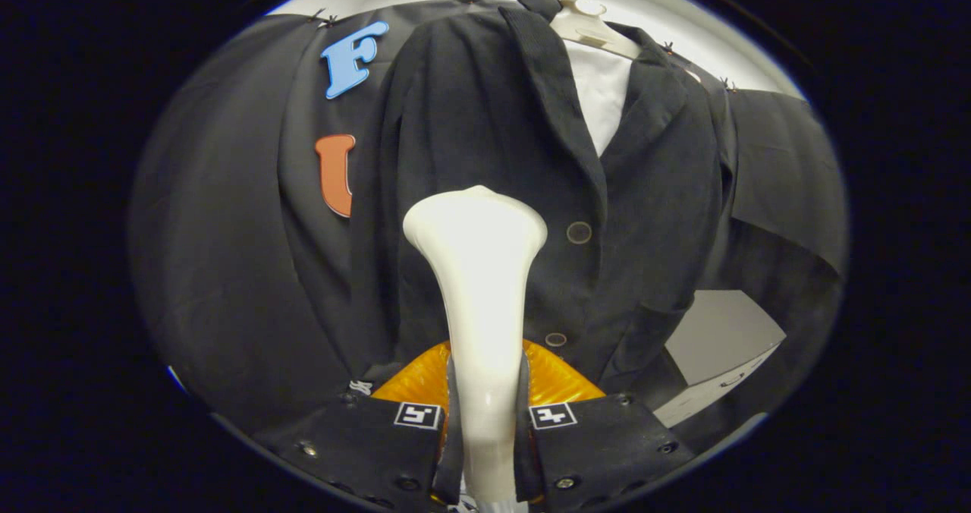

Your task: Iron the clothes twice with a garment steamer, once on the left side and once on the right side.

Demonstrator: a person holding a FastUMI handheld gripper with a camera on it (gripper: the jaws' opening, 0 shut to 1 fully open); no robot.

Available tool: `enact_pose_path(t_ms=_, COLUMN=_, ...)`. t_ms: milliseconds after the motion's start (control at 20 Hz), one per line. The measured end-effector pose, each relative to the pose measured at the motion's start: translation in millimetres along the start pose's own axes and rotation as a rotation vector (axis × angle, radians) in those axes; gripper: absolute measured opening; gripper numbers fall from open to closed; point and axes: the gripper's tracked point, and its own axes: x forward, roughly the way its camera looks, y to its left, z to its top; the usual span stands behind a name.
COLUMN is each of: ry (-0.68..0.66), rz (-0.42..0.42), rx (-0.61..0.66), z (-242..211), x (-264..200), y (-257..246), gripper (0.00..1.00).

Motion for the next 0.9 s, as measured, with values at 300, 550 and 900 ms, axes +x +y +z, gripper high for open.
enact_pose_path(t_ms=300, ry=0.058, rz=-0.006, rx=-0.014, z=-52.1, x=14.2, y=2.4, gripper=0.29)
enact_pose_path(t_ms=550, ry=0.100, rz=-0.002, rx=-0.027, z=-90.7, x=30.2, y=7.3, gripper=0.29)
enact_pose_path(t_ms=900, ry=0.157, rz=0.000, rx=-0.039, z=-133.4, x=42.5, y=11.5, gripper=0.29)
